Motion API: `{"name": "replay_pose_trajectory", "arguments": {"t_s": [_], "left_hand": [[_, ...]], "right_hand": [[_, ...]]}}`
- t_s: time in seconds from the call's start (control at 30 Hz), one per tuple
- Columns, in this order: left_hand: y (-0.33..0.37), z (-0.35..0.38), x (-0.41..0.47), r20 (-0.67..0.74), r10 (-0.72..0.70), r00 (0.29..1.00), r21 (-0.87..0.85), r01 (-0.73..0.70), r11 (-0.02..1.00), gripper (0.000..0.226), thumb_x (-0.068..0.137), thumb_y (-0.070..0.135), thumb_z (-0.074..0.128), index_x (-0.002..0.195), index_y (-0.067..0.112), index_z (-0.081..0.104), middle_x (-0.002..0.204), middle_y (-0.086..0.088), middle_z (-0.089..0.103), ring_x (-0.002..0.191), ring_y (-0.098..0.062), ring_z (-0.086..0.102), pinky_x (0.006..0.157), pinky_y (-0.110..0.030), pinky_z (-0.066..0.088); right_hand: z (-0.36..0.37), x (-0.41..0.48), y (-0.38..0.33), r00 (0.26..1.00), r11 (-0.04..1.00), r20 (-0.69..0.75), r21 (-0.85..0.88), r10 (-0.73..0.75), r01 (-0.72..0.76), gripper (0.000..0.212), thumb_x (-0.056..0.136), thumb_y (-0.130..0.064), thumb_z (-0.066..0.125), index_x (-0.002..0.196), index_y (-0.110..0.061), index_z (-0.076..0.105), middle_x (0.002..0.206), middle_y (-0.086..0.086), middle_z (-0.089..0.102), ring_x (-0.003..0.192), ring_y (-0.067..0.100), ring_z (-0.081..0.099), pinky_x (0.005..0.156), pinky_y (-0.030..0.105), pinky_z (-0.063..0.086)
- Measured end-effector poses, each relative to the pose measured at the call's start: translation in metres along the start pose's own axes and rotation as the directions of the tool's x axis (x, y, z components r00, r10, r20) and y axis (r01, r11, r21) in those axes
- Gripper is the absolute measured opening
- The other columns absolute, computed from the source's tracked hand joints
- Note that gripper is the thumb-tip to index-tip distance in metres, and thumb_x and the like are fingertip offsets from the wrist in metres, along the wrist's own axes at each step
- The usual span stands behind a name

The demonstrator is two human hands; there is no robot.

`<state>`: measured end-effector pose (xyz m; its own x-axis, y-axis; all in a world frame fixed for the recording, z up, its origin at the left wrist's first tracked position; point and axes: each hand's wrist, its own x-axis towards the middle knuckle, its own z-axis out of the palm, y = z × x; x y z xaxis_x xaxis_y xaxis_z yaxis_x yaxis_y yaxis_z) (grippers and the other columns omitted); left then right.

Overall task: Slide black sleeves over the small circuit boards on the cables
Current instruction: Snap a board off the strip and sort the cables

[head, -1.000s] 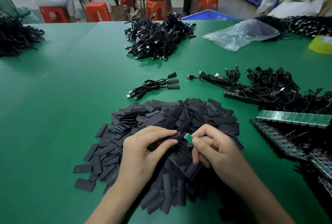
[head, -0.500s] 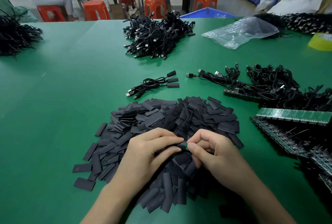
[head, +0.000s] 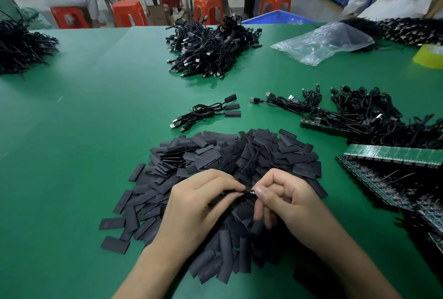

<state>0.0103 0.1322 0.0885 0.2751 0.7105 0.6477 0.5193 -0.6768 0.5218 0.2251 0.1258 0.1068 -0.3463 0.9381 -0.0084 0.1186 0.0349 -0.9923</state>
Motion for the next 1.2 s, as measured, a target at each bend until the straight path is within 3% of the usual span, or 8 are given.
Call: {"name": "replay_pose_trajectory", "arguments": {"t_s": [0.2, 0.3, 0.53, 1.03, 1.2], "left_hand": [[0.0004, -0.0012, 0.0020, 0.053, -0.091, 0.994, -0.105, 0.096, 0.990, 0.009, 0.087, 0.022, 0.083, 0.094, 0.017, 0.081, 0.099, 0.012, 0.074, 0.096, -0.006, 0.071, 0.085, -0.023, 0.055], [-0.0022, -0.0028, 0.0028, 0.091, -0.141, 0.986, -0.113, 0.151, 0.982, 0.020, 0.086, 0.026, 0.083, 0.104, 0.019, 0.081, 0.102, 0.013, 0.073, 0.097, -0.005, 0.070, 0.087, -0.019, 0.052], [-0.0032, -0.0029, 0.0017, 0.124, -0.126, 0.984, -0.097, 0.139, 0.986, 0.021, 0.090, 0.031, 0.078, 0.109, 0.021, 0.080, 0.101, 0.016, 0.069, 0.094, -0.005, 0.068, 0.084, -0.015, 0.049], [-0.0027, 0.0006, -0.0046, 0.069, 0.028, 0.997, 0.014, -0.029, 0.999, 0.022, 0.095, 0.024, 0.077, 0.115, 0.016, 0.078, 0.103, 0.009, 0.067, 0.096, -0.003, 0.064, 0.083, -0.020, 0.050], [0.0006, -0.0004, -0.0017, 0.016, 0.002, 1.000, 0.010, -0.002, 1.000, 0.021, 0.093, 0.024, 0.077, 0.112, 0.015, 0.079, 0.101, 0.007, 0.069, 0.093, -0.005, 0.066, 0.082, -0.020, 0.051]], "right_hand": [[-0.0006, -0.0028, -0.0034, 0.972, 0.935, -0.106, -0.314, -0.210, 0.167, 0.021, 0.098, -0.012, 0.067, 0.088, -0.030, 0.066, 0.073, -0.004, 0.072, 0.066, 0.009, 0.065, 0.065, 0.015, 0.047], [0.0003, -0.0037, -0.0071, 0.945, 0.868, -0.090, -0.431, -0.314, 0.247, 0.014, 0.095, -0.014, 0.068, 0.091, -0.028, 0.067, 0.076, -0.014, 0.072, 0.071, 0.006, 0.068, 0.065, 0.010, 0.045], [-0.0012, -0.0031, -0.0064, 0.941, 0.868, -0.092, -0.424, -0.325, 0.258, 0.016, 0.094, -0.008, 0.072, 0.096, -0.023, 0.065, 0.081, -0.015, 0.075, 0.077, 0.005, 0.073, 0.070, 0.012, 0.050], [0.0011, -0.0032, -0.0058, 0.965, 0.925, -0.108, -0.328, -0.239, 0.192, 0.018, 0.093, -0.006, 0.072, 0.089, -0.023, 0.067, 0.078, -0.005, 0.076, 0.061, 0.014, 0.067, 0.064, 0.028, 0.056], [0.0003, -0.0035, -0.0080, 0.960, 0.920, -0.120, -0.337, -0.251, 0.199, 0.017, 0.093, -0.011, 0.074, 0.098, -0.025, 0.066, 0.079, -0.009, 0.076, 0.066, 0.013, 0.072, 0.070, 0.024, 0.056]]}}
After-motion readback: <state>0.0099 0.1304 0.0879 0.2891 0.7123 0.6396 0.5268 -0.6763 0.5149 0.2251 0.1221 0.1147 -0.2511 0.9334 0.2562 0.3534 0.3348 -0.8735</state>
